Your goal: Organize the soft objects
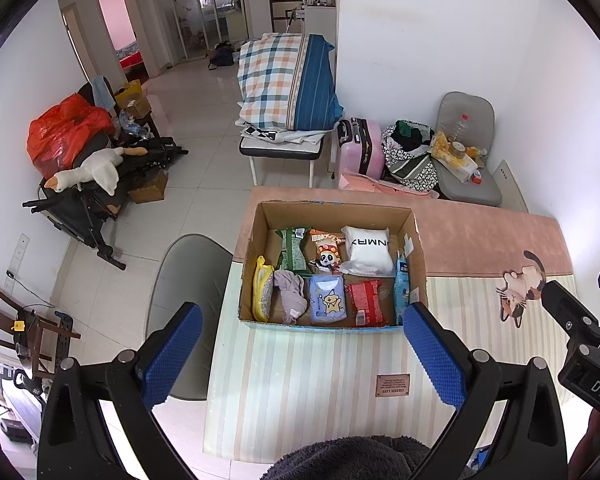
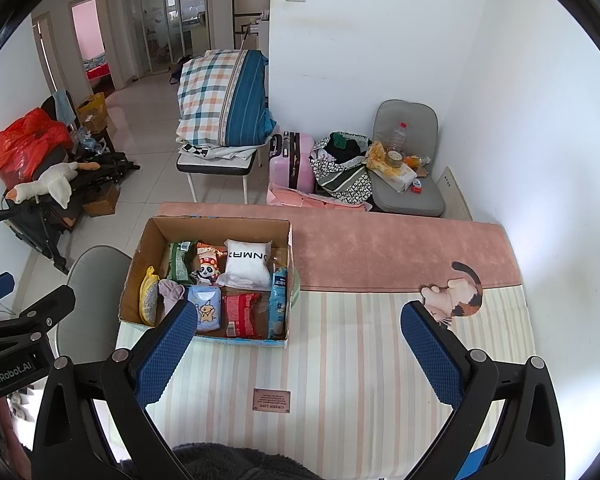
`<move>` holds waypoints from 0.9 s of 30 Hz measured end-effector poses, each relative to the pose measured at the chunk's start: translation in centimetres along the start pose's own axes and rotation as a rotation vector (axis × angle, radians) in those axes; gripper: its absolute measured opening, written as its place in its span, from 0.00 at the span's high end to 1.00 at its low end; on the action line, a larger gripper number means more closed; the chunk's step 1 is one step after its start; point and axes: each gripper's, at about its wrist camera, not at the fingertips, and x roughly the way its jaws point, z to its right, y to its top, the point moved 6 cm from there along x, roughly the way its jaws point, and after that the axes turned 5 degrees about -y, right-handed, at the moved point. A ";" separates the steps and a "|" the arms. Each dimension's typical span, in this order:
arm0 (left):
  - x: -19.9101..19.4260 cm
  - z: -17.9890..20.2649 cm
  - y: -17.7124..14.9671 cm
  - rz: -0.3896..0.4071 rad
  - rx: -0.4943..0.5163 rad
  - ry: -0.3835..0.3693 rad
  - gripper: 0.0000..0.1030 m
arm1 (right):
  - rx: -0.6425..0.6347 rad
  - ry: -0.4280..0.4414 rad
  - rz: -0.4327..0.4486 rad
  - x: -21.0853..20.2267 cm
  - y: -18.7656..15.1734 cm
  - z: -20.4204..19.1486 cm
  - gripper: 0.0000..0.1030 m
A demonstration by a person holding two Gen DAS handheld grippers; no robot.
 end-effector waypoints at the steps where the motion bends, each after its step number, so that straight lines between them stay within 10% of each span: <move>1: 0.0 0.0 0.0 0.000 -0.001 -0.001 0.00 | 0.001 -0.001 0.001 -0.1 0.0 0.0 0.00; 27: 0.2 0.0 -0.2 -0.001 0.000 -0.003 0.00 | -0.008 -0.001 0.005 -0.5 0.2 -0.3 0.00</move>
